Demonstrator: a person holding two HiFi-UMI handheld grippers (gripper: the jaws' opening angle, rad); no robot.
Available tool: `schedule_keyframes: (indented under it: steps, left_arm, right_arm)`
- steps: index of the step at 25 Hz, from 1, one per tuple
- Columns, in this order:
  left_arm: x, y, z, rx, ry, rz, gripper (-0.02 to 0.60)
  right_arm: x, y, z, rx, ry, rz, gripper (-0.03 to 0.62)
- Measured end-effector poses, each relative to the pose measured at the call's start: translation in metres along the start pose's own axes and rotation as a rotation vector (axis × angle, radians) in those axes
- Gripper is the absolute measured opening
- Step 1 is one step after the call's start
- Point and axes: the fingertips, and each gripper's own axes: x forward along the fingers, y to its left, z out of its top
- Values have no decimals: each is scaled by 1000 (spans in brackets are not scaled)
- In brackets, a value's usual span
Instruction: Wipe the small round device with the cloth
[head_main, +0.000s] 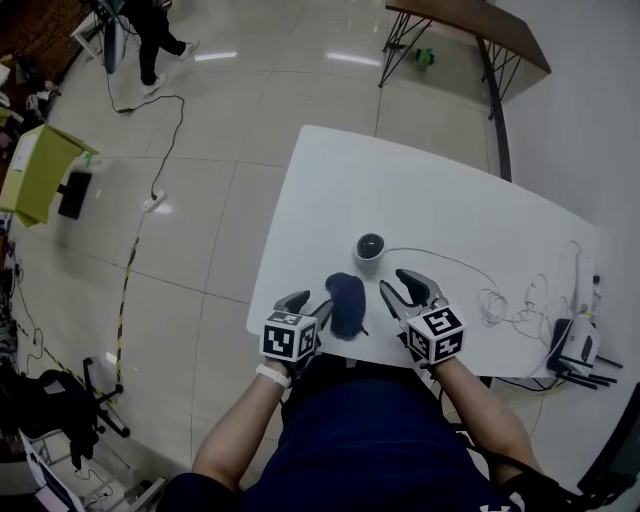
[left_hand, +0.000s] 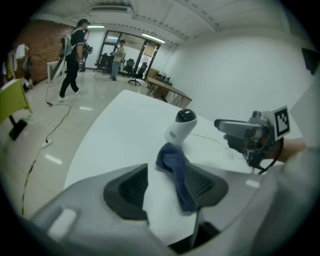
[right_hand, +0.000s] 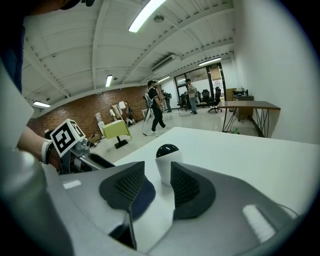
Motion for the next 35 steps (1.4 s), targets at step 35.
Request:
schedule_keyframes:
  steps: [35]
  left_arm:
    - [-89,-158,99,401,-528,-86,93]
  right_arm:
    - [-116,46,99,84,-386,103,98]
